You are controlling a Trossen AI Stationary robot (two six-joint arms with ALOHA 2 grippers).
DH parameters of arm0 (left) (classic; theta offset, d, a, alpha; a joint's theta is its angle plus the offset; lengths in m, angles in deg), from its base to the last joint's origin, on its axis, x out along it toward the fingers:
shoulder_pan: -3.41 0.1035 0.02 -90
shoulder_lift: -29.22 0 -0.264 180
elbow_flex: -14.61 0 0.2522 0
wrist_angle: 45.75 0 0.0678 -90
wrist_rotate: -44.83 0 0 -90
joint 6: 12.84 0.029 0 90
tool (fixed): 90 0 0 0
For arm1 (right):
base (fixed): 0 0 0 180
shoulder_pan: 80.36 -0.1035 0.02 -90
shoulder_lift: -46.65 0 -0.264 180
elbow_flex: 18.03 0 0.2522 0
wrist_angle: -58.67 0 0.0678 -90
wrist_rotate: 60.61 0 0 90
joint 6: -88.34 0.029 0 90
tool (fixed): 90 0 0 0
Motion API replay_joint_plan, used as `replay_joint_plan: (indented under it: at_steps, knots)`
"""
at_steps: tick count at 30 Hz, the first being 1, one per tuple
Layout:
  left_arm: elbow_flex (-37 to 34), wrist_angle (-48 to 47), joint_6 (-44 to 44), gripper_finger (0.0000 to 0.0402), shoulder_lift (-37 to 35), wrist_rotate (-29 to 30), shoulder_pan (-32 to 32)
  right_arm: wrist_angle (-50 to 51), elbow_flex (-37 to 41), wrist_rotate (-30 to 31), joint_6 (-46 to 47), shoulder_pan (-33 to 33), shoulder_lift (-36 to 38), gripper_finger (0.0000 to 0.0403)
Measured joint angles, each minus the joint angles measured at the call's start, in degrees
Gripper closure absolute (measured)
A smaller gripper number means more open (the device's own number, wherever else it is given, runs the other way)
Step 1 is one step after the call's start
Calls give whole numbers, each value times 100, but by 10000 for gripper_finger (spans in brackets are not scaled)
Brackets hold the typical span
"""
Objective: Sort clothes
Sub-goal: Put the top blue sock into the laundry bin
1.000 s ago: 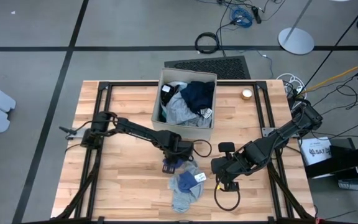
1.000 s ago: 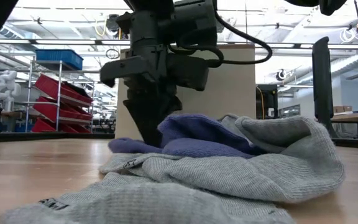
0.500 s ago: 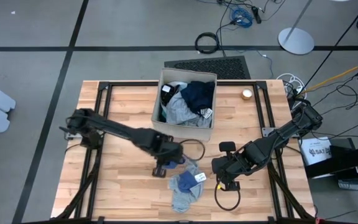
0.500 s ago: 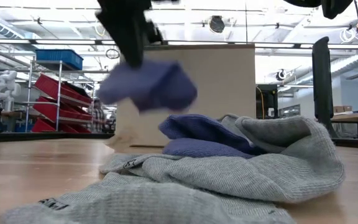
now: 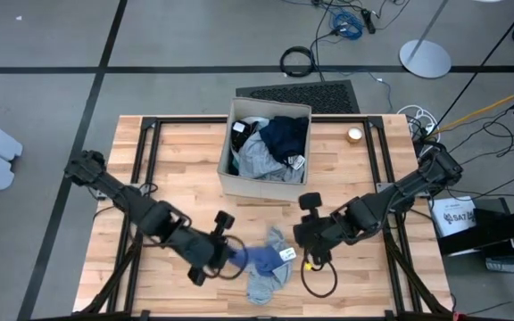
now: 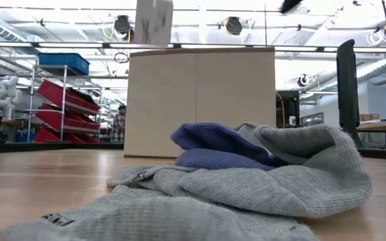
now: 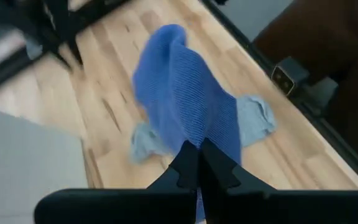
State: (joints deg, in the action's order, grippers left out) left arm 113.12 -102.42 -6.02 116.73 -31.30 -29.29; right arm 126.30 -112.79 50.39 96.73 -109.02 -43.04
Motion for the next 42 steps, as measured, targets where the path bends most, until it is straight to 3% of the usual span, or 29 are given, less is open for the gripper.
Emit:
replay_joint_plan:
  at_steps: [3,8,13,18,25,31,37,42]
  knots:
    - [-2,28,70,400,-65,501,-166,-749,0,-15,-549,153,0,369]
    - [-2,-317,-555,400,-181,1756,-225,-1625,0,-1,-1443,241,0,355]
    - [-4,-452,-786,399,-187,1817,-139,-2404,0,90,-2032,313,0,295]
    - [-4,-451,-806,396,-178,1827,-2,-2515,0,902,-1897,316,0,209]
    - [-4,-451,-957,395,-178,1849,272,-2486,0,588,-1545,282,-2,127]
    - [-4,-449,-1098,394,-176,1865,453,-2769,0,-25,-1505,267,-2,112]
    - [-81,-393,-1056,394,-167,1864,546,-3487,0,584,-1135,389,-2,118]
    - [-81,-298,-1057,393,-167,2152,664,-3452,0,628,-601,575,-2,119]
